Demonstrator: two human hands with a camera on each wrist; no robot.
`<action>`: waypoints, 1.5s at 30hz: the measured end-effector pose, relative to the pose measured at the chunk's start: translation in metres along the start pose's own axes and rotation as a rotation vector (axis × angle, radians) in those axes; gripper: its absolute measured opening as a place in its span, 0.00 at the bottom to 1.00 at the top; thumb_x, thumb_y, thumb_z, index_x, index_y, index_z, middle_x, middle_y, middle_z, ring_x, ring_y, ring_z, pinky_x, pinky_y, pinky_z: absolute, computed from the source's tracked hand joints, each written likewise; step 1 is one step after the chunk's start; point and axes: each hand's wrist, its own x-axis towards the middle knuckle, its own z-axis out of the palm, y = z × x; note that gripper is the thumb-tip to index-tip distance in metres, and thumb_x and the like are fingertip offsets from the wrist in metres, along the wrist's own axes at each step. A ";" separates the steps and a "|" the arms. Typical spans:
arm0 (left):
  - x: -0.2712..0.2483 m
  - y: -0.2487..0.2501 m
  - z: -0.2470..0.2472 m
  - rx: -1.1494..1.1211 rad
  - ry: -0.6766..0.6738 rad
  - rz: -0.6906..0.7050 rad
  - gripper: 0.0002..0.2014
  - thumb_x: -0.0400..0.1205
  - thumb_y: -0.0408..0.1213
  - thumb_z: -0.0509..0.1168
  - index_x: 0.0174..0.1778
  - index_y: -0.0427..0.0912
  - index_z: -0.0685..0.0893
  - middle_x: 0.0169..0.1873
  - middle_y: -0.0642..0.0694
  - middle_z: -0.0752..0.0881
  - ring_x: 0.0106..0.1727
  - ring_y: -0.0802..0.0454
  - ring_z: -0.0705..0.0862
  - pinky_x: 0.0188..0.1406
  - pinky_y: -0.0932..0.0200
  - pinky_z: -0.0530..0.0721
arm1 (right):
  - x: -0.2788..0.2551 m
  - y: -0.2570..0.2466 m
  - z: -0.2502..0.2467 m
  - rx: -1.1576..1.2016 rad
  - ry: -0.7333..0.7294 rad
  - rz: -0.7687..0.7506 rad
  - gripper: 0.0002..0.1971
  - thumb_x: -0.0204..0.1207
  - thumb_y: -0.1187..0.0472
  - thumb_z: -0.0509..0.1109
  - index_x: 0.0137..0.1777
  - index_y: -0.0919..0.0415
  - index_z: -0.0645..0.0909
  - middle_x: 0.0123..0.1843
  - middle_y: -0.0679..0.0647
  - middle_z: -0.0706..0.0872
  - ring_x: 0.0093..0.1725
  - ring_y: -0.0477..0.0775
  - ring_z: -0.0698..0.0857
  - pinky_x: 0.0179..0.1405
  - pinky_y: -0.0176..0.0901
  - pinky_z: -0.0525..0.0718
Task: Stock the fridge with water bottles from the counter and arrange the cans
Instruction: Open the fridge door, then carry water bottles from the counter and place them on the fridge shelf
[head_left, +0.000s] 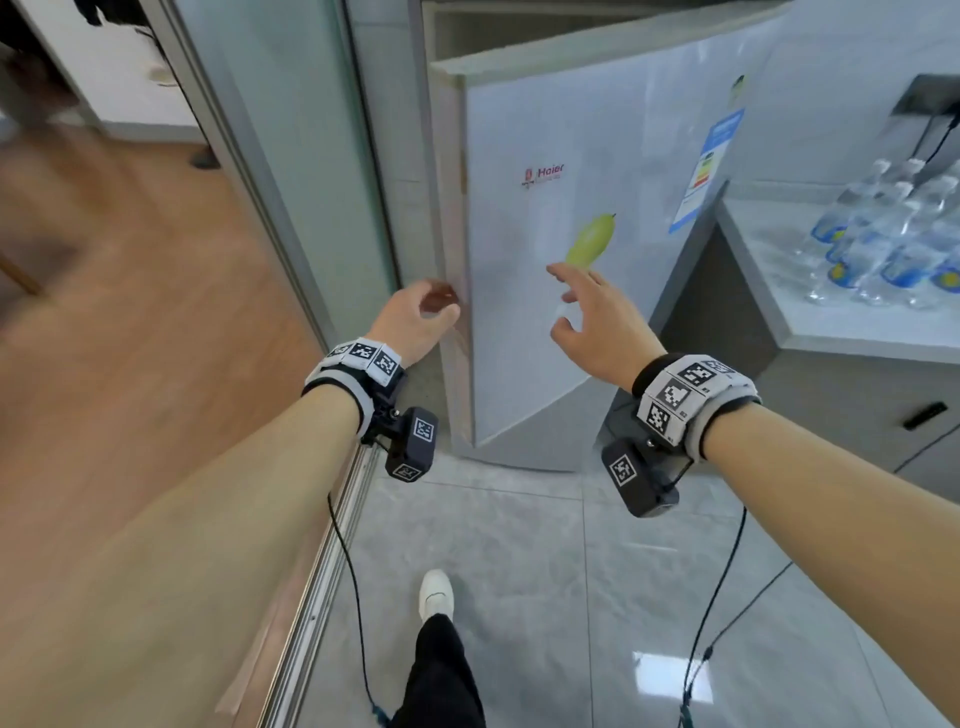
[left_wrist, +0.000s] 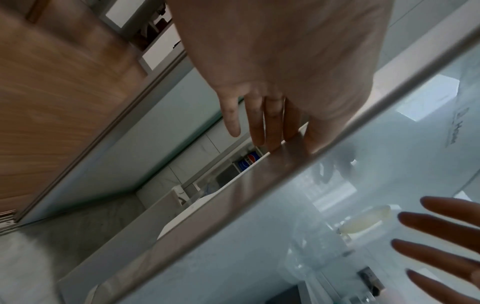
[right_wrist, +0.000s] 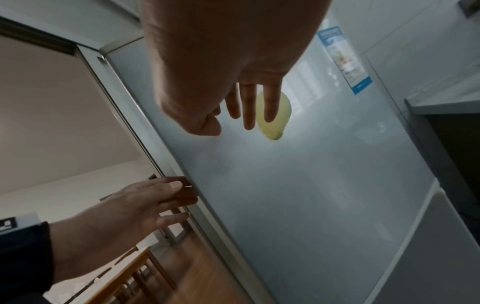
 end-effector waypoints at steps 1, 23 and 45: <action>-0.012 0.004 0.005 -0.026 -0.037 0.008 0.13 0.83 0.33 0.66 0.64 0.39 0.83 0.53 0.49 0.87 0.56 0.52 0.85 0.62 0.62 0.79 | -0.013 0.000 -0.002 0.038 -0.004 0.010 0.29 0.78 0.63 0.64 0.80 0.52 0.66 0.72 0.53 0.78 0.64 0.54 0.83 0.66 0.60 0.81; -0.099 0.144 0.137 0.376 -0.818 0.371 0.20 0.85 0.37 0.60 0.75 0.50 0.77 0.64 0.53 0.86 0.63 0.55 0.81 0.68 0.59 0.77 | -0.196 0.053 -0.100 0.110 0.512 0.484 0.27 0.77 0.44 0.74 0.72 0.52 0.73 0.57 0.44 0.86 0.51 0.48 0.88 0.58 0.54 0.88; -0.111 0.173 0.250 0.159 -1.063 0.625 0.16 0.86 0.35 0.63 0.70 0.44 0.82 0.62 0.51 0.87 0.60 0.57 0.84 0.59 0.71 0.80 | -0.261 0.118 -0.138 -0.101 0.510 0.659 0.21 0.83 0.62 0.63 0.76 0.58 0.73 0.71 0.53 0.82 0.68 0.50 0.81 0.71 0.51 0.79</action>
